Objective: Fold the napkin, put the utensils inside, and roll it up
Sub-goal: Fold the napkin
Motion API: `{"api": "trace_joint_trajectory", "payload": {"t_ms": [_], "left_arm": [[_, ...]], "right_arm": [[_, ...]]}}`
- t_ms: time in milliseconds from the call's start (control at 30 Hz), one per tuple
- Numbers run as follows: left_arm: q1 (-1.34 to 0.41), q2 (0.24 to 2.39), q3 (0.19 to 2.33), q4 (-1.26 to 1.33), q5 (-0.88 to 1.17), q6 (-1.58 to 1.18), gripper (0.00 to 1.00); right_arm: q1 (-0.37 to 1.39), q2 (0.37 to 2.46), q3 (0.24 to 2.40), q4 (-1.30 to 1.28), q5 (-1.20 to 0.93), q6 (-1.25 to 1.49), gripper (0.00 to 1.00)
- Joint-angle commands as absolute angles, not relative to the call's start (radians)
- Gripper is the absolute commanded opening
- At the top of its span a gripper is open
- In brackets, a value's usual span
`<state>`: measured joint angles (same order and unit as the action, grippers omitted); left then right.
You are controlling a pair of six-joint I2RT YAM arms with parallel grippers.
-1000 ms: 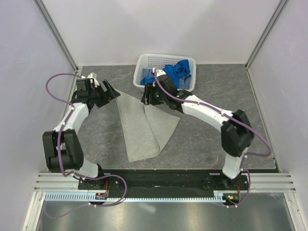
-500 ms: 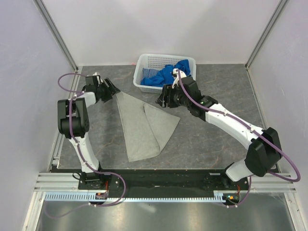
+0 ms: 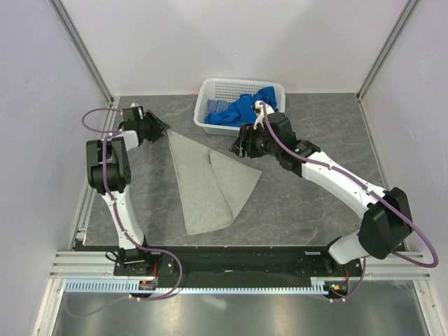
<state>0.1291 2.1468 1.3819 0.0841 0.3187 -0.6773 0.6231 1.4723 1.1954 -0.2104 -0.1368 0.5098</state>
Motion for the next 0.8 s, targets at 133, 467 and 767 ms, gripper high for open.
{"api": "trace_joint_trajectory", "payload": {"t_ms": [133, 467, 767], "left_arm": [[0.133, 2.214, 1.425, 0.074, 0.293, -0.755, 0.49], [0.135, 2.278, 1.534, -0.055, 0.285, -0.762, 0.36], [0.138, 2.319, 1.601, -0.121, 0.299, -0.756, 0.13]], "right_arm": [[0.601, 1.457, 1.183, -0.193, -0.164, 0.506, 0.62], [0.588, 1.457, 1.175, -0.178, -0.184, 0.515, 0.62], [0.577, 1.471, 1.170, -0.169, -0.199, 0.518, 0.62]]}}
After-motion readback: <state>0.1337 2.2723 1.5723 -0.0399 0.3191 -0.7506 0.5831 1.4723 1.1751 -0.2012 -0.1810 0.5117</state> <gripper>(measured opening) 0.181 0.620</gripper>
